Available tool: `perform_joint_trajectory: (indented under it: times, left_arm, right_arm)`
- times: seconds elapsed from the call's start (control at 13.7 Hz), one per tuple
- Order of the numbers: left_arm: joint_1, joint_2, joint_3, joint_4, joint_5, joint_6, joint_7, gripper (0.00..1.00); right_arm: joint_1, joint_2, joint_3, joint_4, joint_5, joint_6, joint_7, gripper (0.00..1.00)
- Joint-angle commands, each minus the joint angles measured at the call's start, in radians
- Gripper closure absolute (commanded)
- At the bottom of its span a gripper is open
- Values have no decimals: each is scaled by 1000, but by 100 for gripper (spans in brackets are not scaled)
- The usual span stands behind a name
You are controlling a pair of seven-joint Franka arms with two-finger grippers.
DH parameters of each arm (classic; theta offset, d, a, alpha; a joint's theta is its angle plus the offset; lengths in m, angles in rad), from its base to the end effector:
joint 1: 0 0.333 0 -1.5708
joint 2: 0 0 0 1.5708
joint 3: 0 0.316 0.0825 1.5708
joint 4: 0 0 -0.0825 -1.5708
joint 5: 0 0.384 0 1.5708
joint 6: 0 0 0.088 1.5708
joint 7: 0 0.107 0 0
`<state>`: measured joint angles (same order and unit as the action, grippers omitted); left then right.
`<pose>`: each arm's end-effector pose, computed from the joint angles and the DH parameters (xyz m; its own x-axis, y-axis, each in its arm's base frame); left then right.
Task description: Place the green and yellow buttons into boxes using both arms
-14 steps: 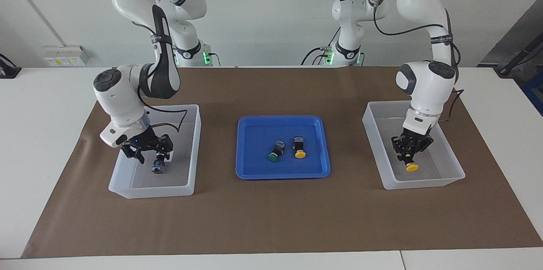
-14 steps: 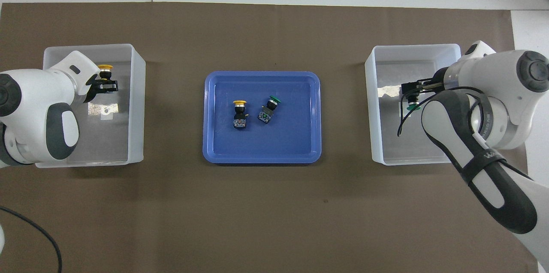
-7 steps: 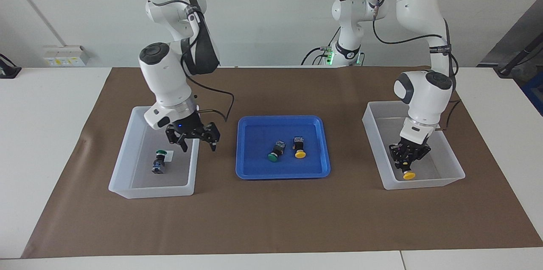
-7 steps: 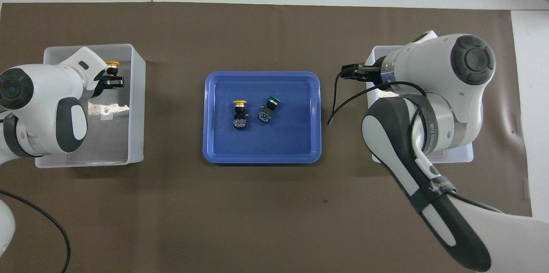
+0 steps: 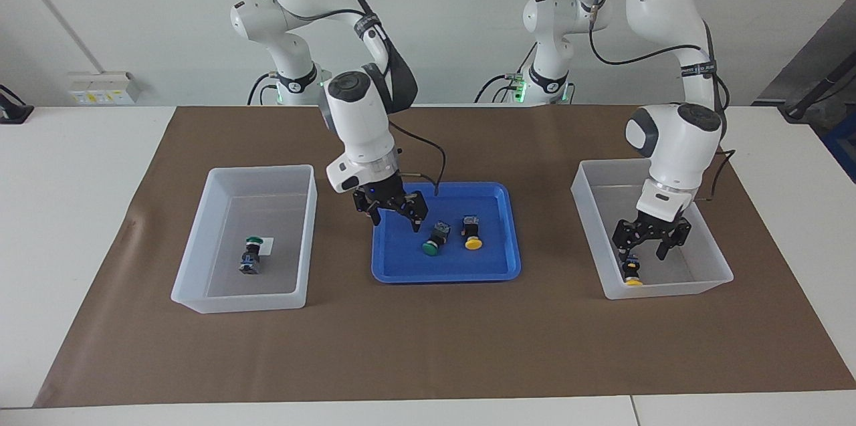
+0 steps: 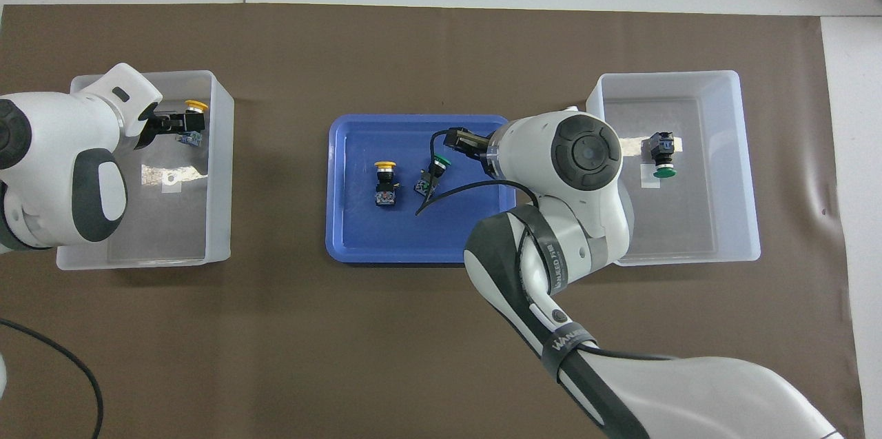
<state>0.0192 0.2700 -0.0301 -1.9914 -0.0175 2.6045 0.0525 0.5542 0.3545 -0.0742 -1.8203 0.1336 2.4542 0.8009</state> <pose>0.6312 -0.0056 0.3634 0.9405 -0.0440 0.3370 -0.0481 -0.9988 0.0038 0.5871 0.3102 0.3725 0.9049 -0.4053 0.1300 -0.3645 -0.8956 -0.2550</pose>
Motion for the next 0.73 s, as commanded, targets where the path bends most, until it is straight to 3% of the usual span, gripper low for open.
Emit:
perform_joint_trajectory:
  times: [0.0,0.29,0.51,0.59,0.66]
  left_arm:
    - [-2,-90,-2,-3,-2,-122,10,0]
    - [-50,-115,-2,92,-2,-297,-8,0]
    - [-109,-110,-2,94,-2,-285,-90,0]
    - [-125,-110,-2,94,-2,-285,-101,0]
    - [-152,-110,-2,88,-4,-267,-112,0]
  right_arm:
    - [61,90,-2,24,14,80,92,0]
    - [101,132,-1,33,15,103,109,0]
    - [107,148,-1,27,15,109,109,0]
    - [108,155,-1,27,15,112,109,11]
    - [107,155,-1,27,15,111,109,32]
